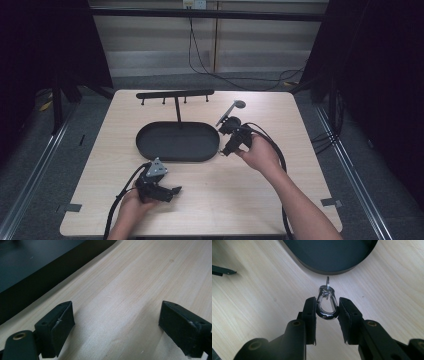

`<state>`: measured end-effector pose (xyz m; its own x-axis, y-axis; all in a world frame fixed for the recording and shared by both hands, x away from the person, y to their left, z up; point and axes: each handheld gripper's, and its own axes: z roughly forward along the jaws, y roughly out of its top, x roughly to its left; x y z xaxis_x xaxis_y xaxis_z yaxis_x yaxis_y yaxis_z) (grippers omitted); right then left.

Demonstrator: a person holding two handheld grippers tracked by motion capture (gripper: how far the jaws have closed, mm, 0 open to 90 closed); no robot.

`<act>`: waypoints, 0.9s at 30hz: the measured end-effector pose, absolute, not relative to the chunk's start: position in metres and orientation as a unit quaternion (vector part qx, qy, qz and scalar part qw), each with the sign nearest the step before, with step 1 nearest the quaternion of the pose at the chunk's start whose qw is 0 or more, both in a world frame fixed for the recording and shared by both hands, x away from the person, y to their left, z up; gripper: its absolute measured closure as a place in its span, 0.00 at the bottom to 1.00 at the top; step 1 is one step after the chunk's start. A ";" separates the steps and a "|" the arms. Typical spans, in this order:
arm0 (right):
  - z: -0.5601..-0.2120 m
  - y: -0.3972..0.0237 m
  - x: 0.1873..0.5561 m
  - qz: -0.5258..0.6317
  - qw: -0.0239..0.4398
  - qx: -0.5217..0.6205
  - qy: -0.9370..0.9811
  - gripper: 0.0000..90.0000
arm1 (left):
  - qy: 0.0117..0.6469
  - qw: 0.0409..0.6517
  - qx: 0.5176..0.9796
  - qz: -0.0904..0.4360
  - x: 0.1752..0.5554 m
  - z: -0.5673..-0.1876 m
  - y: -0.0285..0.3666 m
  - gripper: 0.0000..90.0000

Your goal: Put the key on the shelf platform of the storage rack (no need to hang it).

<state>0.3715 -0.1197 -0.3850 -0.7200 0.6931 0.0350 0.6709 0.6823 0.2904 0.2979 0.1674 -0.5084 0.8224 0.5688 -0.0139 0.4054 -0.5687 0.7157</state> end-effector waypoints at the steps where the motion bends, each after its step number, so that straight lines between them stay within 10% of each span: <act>1: -0.385 -0.119 0.372 0.144 0.039 0.374 0.915 0.76 | 0.277 0.373 0.879 0.109 0.298 -0.508 0.167 0.14; 27: -0.380 -0.096 0.394 0.135 0.053 0.366 0.919 0.76 | 0.276 0.373 0.879 0.108 0.298 -0.508 0.168 0.14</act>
<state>0.3936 -0.0965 -0.3797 -0.7271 0.6865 0.0016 0.6578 0.6961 0.2877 0.2981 0.1675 -0.5083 0.8240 0.5664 -0.0158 0.4051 -0.5694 0.7153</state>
